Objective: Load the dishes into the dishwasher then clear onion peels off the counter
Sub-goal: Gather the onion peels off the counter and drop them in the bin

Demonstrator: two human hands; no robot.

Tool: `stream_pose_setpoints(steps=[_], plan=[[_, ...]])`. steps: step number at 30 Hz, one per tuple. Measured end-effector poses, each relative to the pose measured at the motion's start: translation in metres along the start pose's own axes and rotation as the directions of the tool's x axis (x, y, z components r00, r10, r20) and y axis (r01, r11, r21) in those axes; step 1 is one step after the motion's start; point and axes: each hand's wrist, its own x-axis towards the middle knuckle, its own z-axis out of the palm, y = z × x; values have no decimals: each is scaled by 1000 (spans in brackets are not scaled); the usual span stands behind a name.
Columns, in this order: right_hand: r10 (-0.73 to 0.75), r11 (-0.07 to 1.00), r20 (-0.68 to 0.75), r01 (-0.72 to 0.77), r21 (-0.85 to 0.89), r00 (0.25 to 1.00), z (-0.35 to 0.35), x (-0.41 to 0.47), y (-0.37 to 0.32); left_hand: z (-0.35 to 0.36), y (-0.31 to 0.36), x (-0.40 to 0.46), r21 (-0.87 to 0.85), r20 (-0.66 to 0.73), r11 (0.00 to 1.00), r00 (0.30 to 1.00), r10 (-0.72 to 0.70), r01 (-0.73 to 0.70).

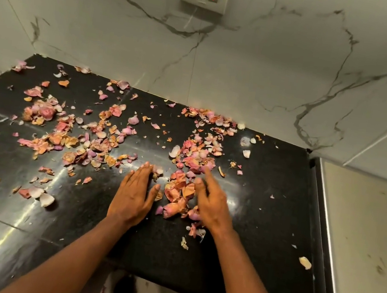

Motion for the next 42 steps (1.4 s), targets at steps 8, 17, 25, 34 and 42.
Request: stream_pose_setpoints(steps=[8, 17, 25, 34, 42], plan=[[337, 748, -422, -511, -423, 842, -73, 13, 86, -3, 4, 0, -10, 5, 999, 999, -39, 39], [11, 954, 253, 66, -292, 967, 7, 1, 27, -9, 7, -3, -103, 83, 995, 996, 23, -15], [110, 974, -60, -119, -195, 992, -72, -18, 22, -13, 7, -9, -226, 20, 974, 999, 27, -21], [264, 964, -202, -257, 60, 943, -71, -21, 47, -7, 70, -31, -93, 168, 826, 809, 564, -556], [286, 934, -265, -206, 292, 921, -80, -19, 33, 69, 152, -68, -218, 547, 282, 123, 828, -934]])
